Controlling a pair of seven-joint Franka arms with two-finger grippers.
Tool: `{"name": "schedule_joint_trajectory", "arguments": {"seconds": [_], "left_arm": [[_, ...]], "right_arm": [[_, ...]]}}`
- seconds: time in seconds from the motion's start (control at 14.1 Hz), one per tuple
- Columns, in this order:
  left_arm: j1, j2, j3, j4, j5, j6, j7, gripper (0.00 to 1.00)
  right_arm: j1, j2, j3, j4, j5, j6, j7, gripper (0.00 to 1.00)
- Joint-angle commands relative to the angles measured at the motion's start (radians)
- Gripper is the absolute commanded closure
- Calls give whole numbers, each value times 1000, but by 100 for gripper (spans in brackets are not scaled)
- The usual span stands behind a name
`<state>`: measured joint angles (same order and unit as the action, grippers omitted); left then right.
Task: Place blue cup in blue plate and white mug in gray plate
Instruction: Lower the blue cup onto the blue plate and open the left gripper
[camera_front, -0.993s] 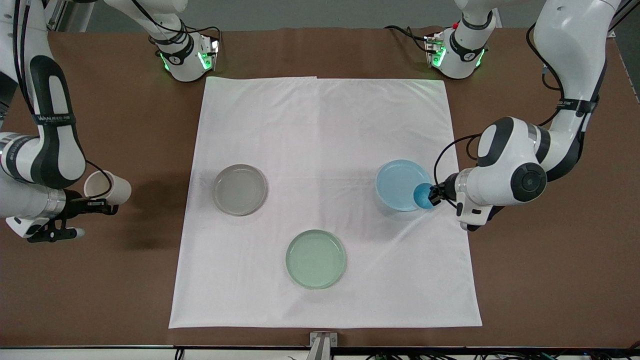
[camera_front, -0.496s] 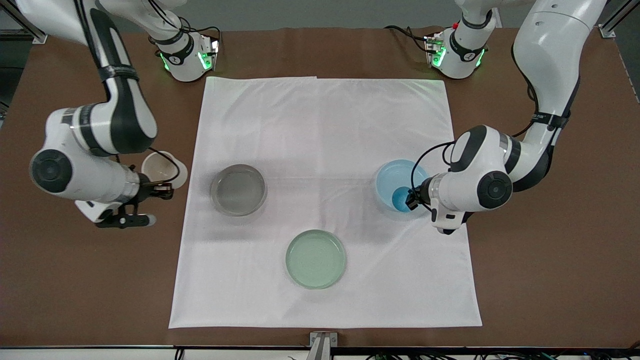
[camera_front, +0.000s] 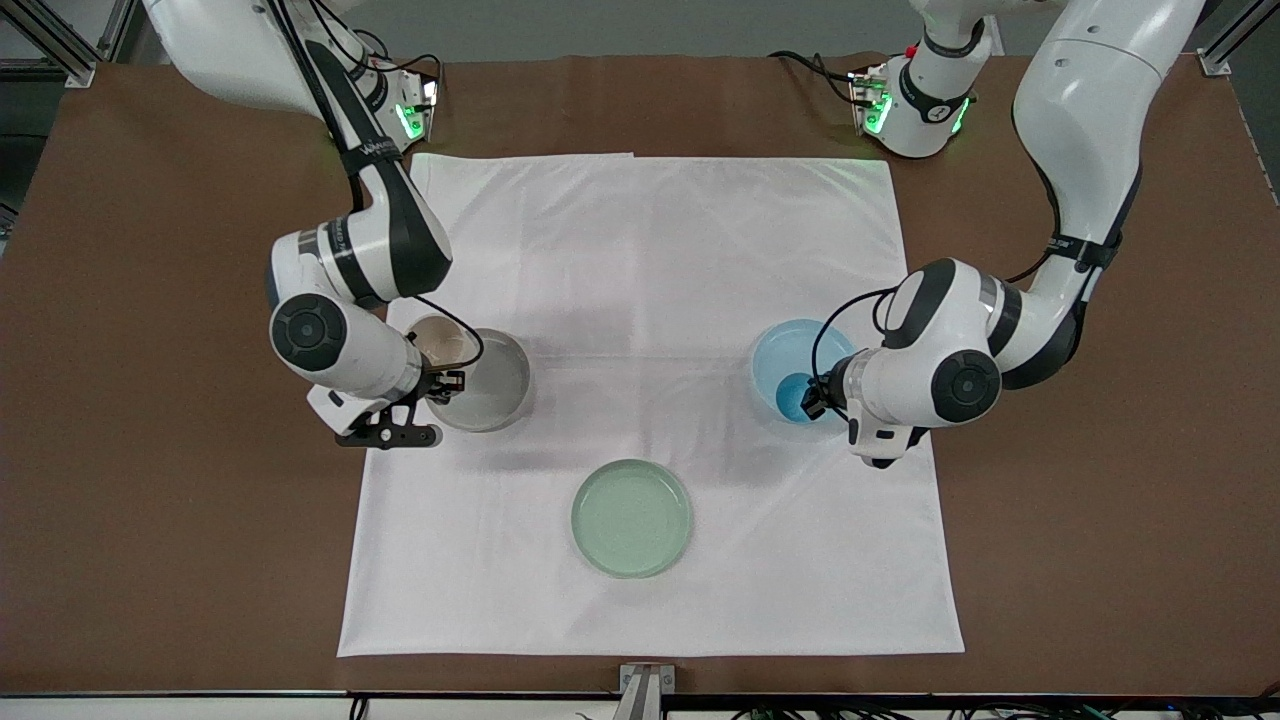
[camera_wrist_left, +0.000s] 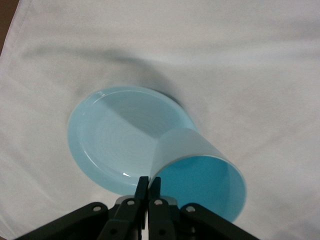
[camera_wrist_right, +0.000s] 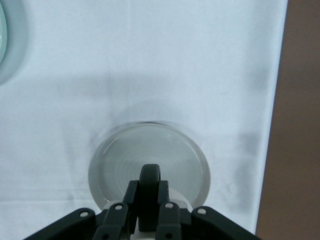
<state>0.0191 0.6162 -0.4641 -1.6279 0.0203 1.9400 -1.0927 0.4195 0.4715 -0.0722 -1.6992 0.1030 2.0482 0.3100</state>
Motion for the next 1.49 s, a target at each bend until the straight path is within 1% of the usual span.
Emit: {"name": "schedule_joint_trajectory", "arguments": {"seconds": [0.0, 0.14, 0.21, 0.28, 0.35, 0.43, 0.64, 0.78, 0.92, 0.99, 1.06, 1.13, 1.21, 1.28, 1.35, 1.42], "left_arm": [[15, -7, -2, -73, 27, 33, -13, 100], [13, -1, -1, -84, 27, 33, -13, 98], [15, -1, -1, -84, 27, 33, -13, 89], [16, -3, -1, -82, 26, 33, -15, 62], [18, -9, 1, -81, 27, 33, -16, 26], [22, -21, 1, -73, 27, 25, -21, 1], [28, -125, 1, -43, 38, 5, -13, 0], [41, -203, -1, -10, 94, -36, 0, 0], [42, -255, -1, 31, 161, -71, 77, 0], [48, -268, 1, 63, 168, -108, 138, 0], [82, -271, 1, 112, 170, -157, 205, 0], [108, -271, -1, 155, 170, -209, 271, 0], [126, -273, -1, 189, 170, -246, 328, 0], [154, -274, -1, 212, 170, -272, 388, 0], [182, -285, -2, 217, 170, -292, 449, 0], [206, -318, -2, 217, 170, -311, 512, 0]], "right_arm": [[12, 24, -11, -4, 32, 33, 14, 96], [12, 51, -11, -5, 32, 59, 15, 96], [12, 62, -11, -5, 32, 60, 15, 96], [15, 68, -11, -7, 34, 61, 15, 96], [21, 75, -11, -7, 37, 61, 15, 96], [21, 79, -11, -7, 38, 67, 15, 96], [22, 96, -11, -7, 38, 84, 15, 95], [21, 111, -11, -7, 40, 105, 15, 95], [21, 121, -11, -5, 40, 112, 15, 95], [21, 121, -11, -5, 38, 112, 15, 95], [21, 125, -11, -5, 40, 112, 15, 94], [21, 125, -11, -5, 40, 110, 15, 88], [21, 125, -11, -5, 38, 106, 15, 63], [19, 121, -11, -5, 40, 95, 18, 30], [19, 104, -11, -5, 38, 67, 52, 0], [19, 66, -12, 0, 37, 8, 84, 0]]}}
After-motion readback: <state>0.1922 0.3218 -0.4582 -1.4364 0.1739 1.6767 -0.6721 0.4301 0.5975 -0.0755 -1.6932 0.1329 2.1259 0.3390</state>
